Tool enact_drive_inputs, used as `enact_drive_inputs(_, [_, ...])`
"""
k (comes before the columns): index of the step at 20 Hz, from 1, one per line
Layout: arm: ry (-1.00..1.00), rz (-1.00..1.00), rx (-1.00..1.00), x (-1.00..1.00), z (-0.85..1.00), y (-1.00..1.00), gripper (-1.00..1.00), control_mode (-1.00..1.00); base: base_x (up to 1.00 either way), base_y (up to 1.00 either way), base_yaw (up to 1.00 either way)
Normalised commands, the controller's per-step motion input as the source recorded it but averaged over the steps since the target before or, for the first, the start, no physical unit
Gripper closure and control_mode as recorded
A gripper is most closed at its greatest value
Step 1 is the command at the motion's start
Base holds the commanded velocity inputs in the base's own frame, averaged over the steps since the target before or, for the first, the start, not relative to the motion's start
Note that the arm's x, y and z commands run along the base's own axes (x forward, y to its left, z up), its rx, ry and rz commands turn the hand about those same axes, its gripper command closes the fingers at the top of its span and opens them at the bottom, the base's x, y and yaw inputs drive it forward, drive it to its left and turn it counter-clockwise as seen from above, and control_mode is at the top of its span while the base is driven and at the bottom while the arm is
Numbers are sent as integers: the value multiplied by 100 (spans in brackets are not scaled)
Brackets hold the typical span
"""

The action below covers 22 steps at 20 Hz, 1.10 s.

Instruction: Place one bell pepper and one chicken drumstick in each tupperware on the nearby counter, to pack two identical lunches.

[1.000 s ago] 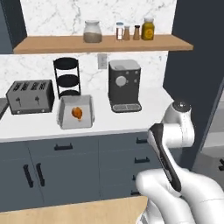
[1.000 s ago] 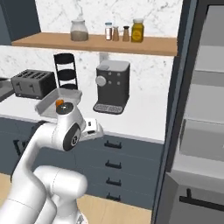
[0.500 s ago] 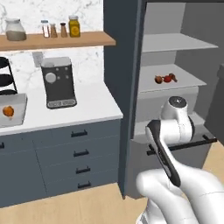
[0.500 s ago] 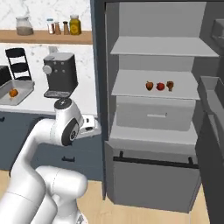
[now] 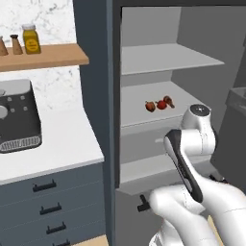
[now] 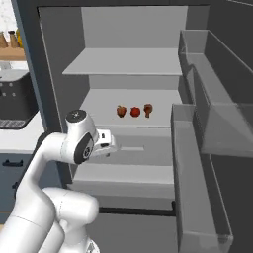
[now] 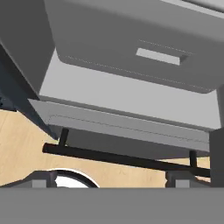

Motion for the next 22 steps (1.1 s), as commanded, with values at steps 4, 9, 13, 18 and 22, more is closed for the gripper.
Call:
enact_drive_inputs(4, [0, 0, 2, 19, 11, 0, -100, -100, 55, 0, 3])
enact_drive_inputs(9, [-7, 0, 16, 81, 97, -10, -100, -100, 0, 0, 0])
enact_drive_inputs(13, [-8, -4, 17, 74, 95, 0, -100, -100, 0, 0, 0])
enact_drive_inputs(18, [-1, -14, 21, 54, 32, 0, -100, -100, 0, 0, 0])
enact_drive_inputs(22, [-6, -1, 3, 12, -2, 0, -100, -100, 0, 0, 0])
